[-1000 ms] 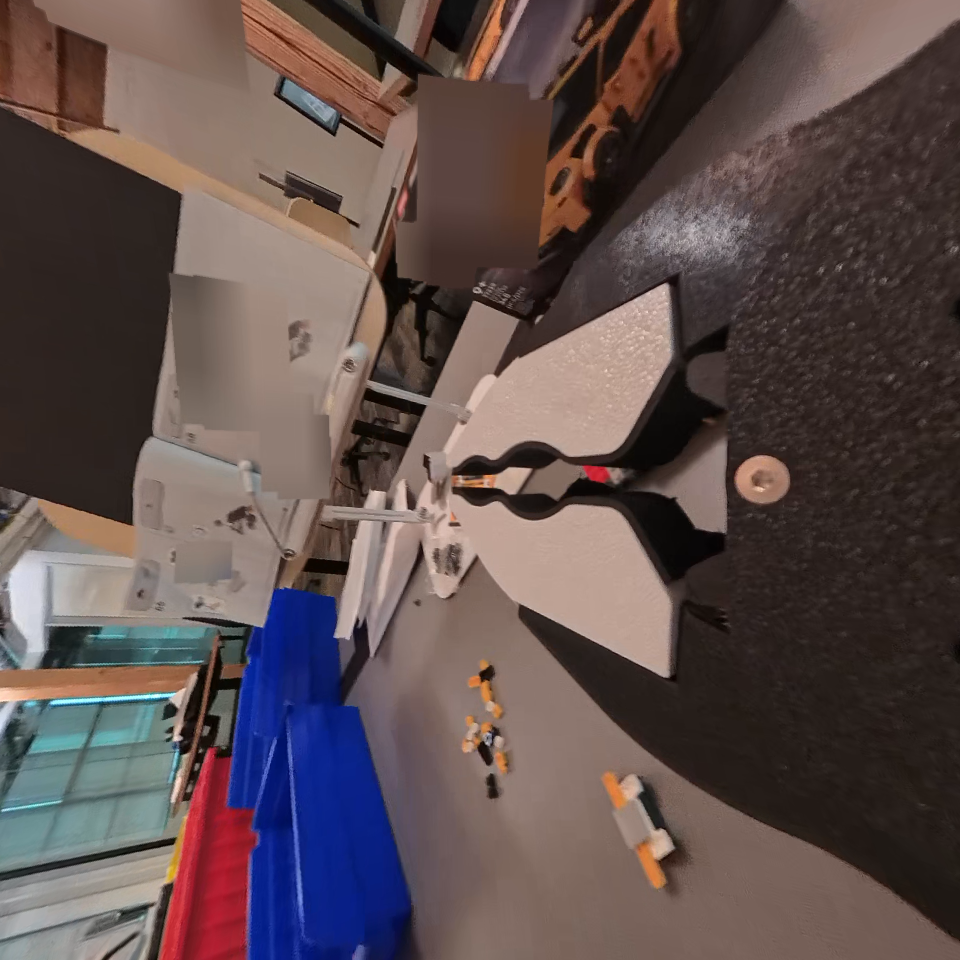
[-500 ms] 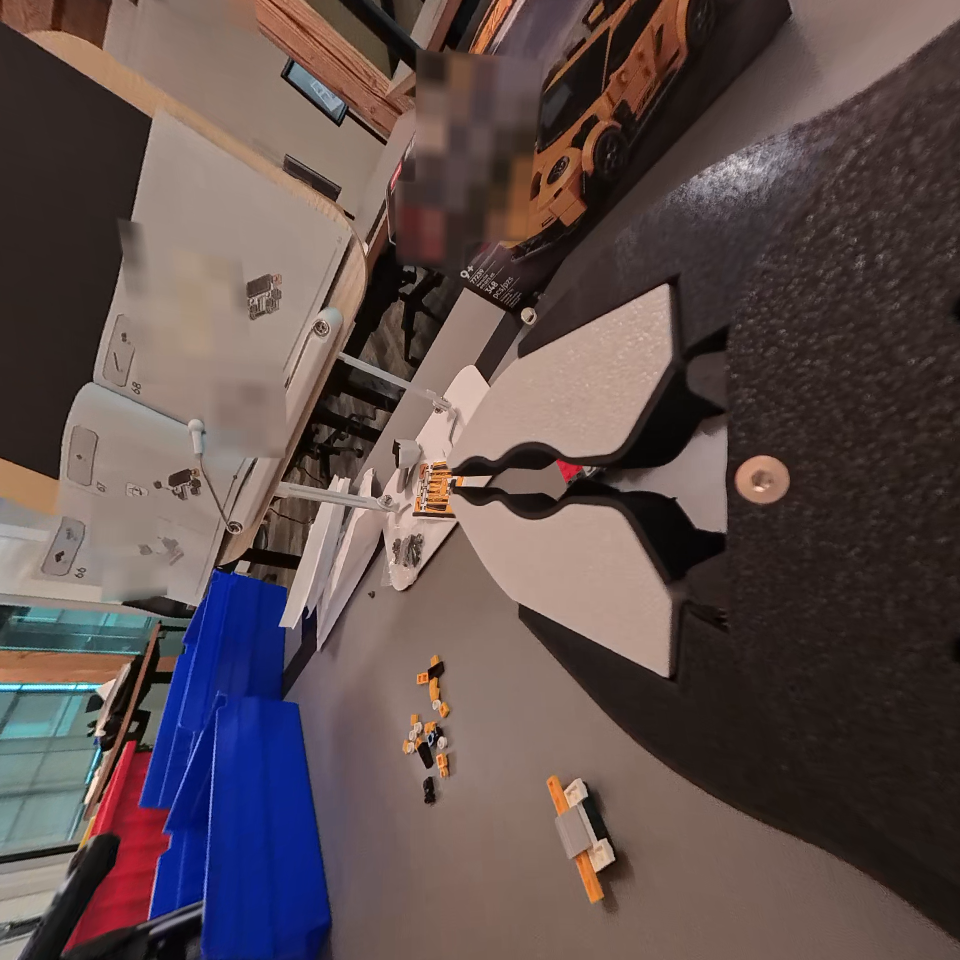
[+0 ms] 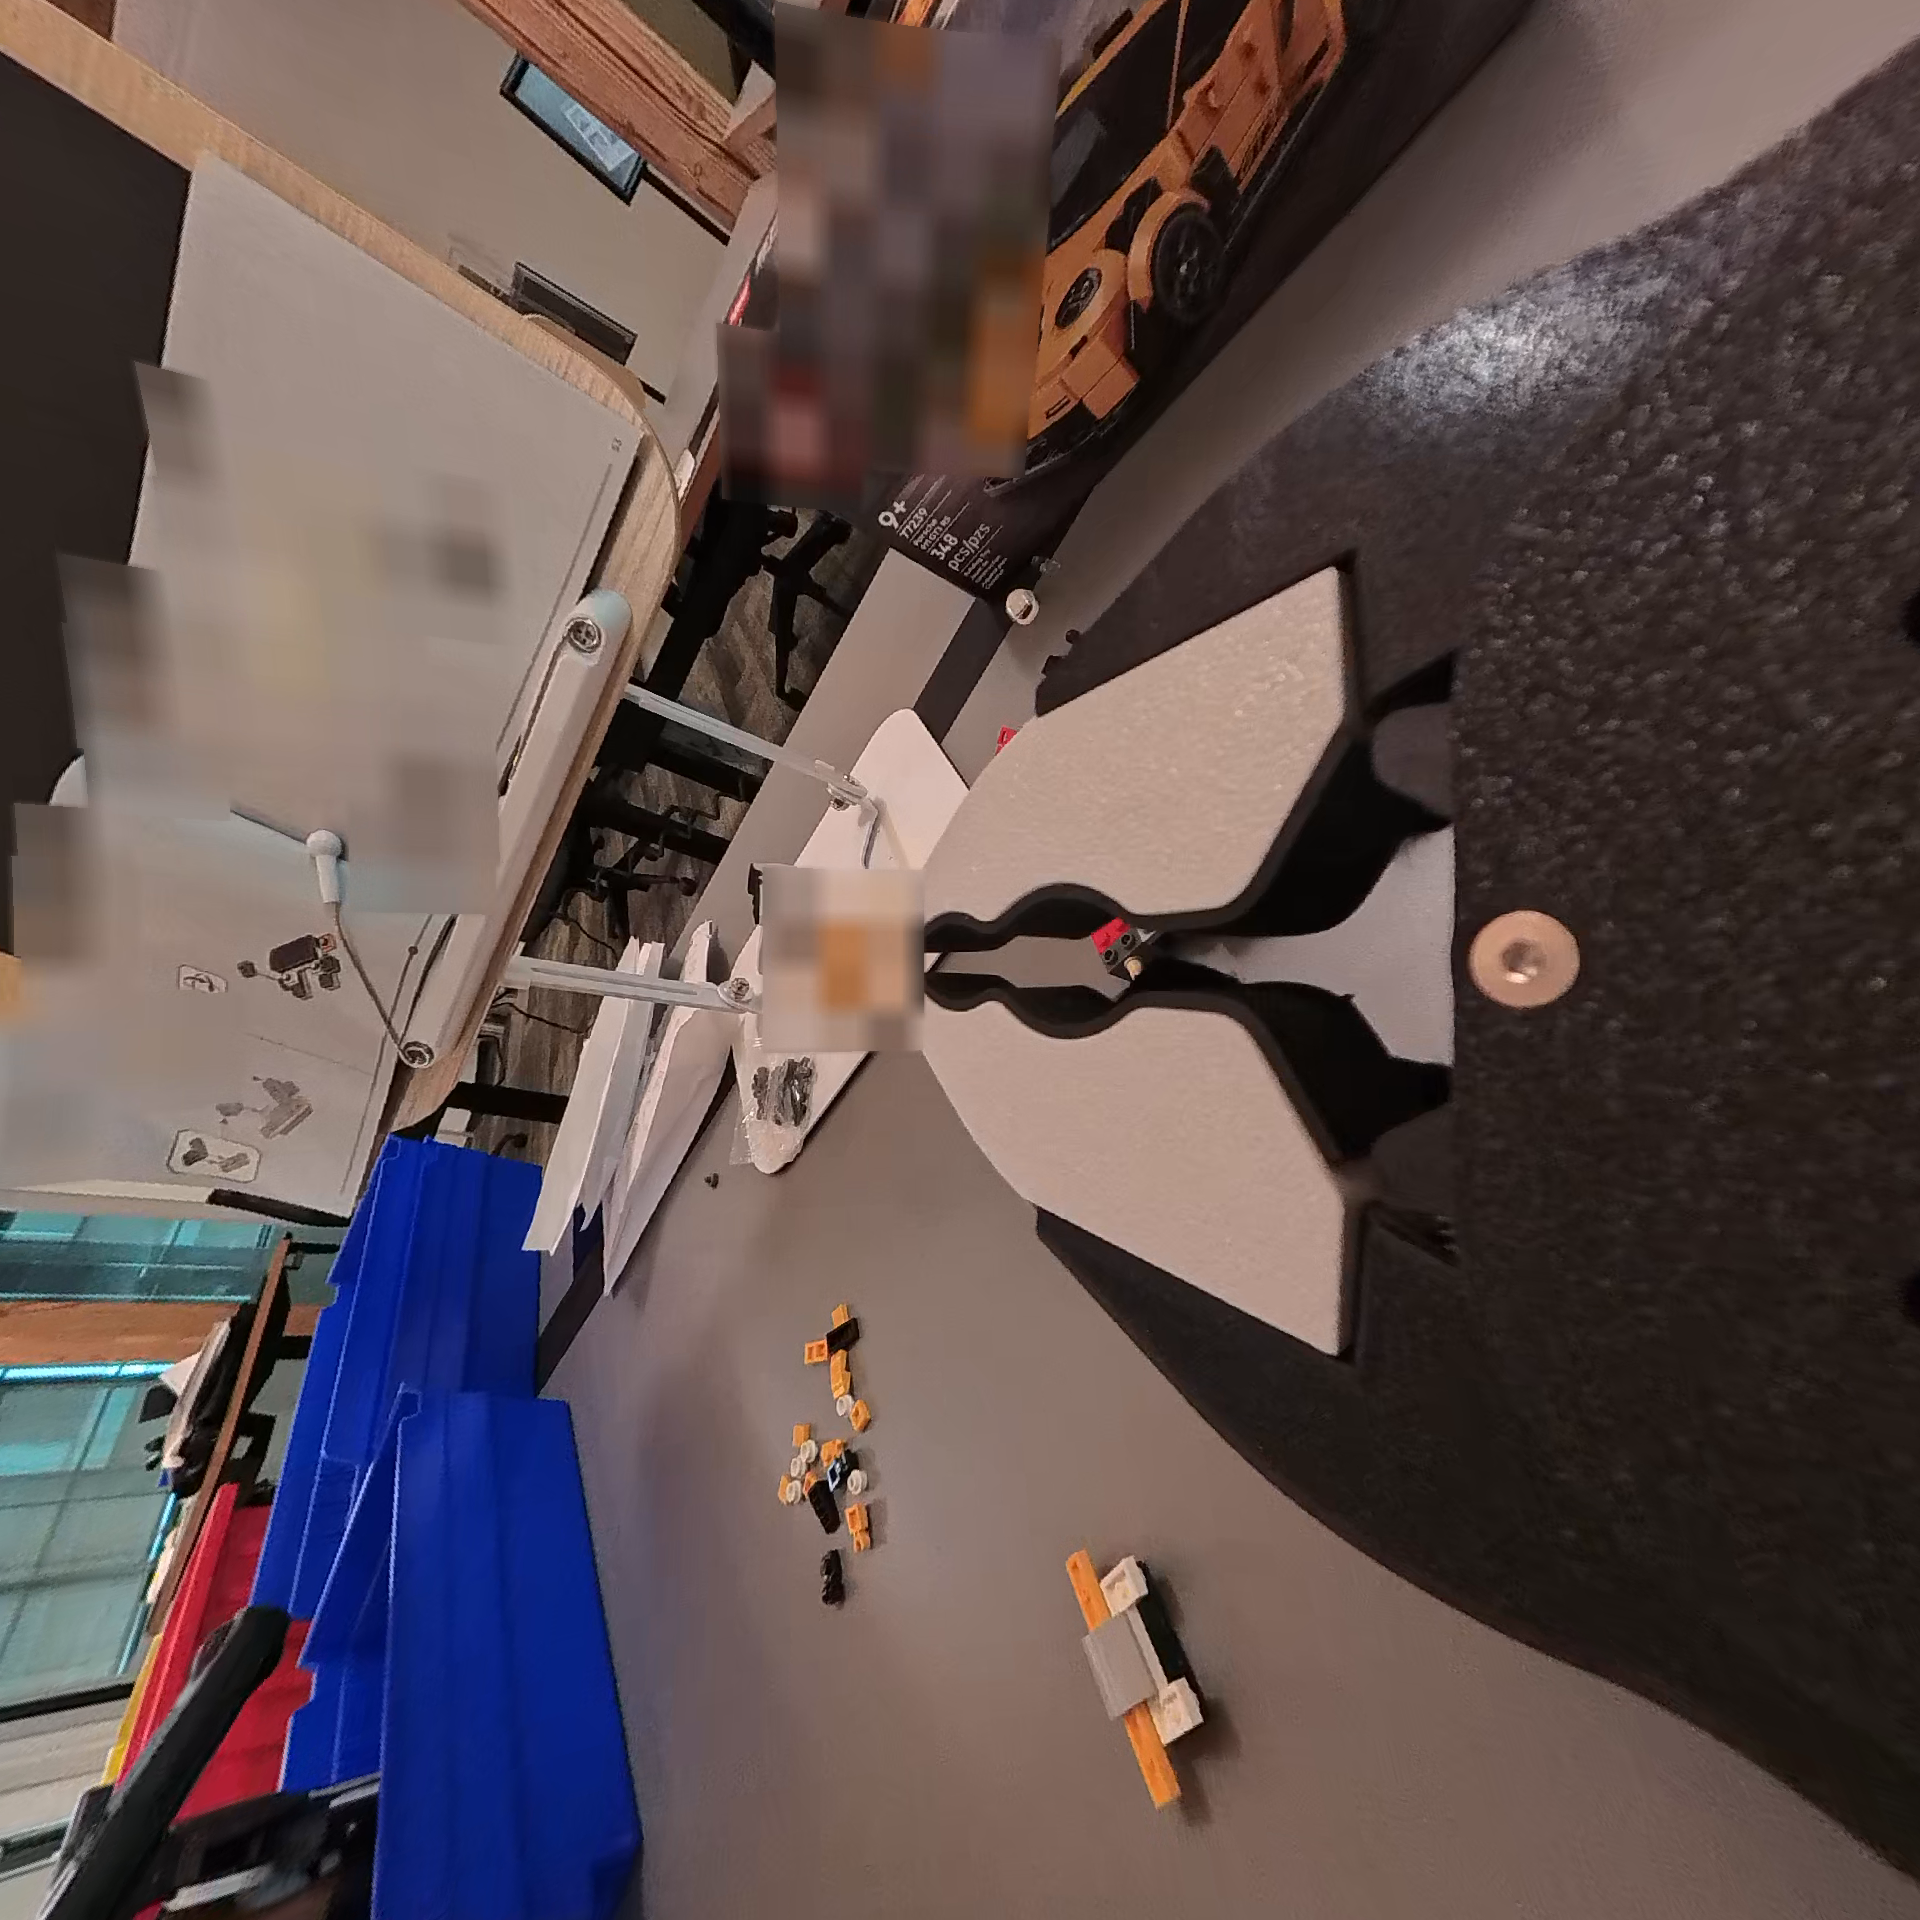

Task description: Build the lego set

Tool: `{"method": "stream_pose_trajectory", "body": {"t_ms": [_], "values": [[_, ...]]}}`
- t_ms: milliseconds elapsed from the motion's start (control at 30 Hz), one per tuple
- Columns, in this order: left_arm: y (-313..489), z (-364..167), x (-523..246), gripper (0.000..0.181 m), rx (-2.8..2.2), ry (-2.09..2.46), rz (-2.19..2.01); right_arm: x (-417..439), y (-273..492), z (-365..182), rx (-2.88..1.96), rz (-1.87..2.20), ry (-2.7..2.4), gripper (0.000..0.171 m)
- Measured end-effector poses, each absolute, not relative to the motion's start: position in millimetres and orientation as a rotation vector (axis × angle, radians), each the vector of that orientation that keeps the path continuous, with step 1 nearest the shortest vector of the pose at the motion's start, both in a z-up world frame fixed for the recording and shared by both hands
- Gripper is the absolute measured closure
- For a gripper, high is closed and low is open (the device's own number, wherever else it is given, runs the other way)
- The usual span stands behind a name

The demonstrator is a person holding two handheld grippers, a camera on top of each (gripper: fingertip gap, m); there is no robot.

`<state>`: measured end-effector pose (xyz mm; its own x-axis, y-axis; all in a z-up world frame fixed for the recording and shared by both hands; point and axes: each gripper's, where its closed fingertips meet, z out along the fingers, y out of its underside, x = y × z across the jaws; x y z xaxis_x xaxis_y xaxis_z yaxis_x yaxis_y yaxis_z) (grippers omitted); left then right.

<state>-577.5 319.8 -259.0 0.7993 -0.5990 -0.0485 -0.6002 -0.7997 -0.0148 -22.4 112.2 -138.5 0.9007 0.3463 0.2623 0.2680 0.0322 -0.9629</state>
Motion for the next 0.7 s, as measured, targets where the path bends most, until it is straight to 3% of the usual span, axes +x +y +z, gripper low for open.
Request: {"method": "stream_pose_trajectory", "body": {"t_ms": [367,467,700], "values": [[300.3,-248.7,-523.4,0.175,-2.829,1.183,-0.227,-23.2,112.2,-140.2,-1.564,0.065,-0.501,0.168],[294.2,-234.5,-500.9,0.155,-2.756,1.237,-0.365,-23.3,112.0,-140.4,-1.565,0.062,-0.505,0.168],[336.9,-195.1,-522.3,0.158,-2.647,1.027,-0.222,-22.9,113.0,-144.1,-1.576,0.059,-0.51,0.168]]}}
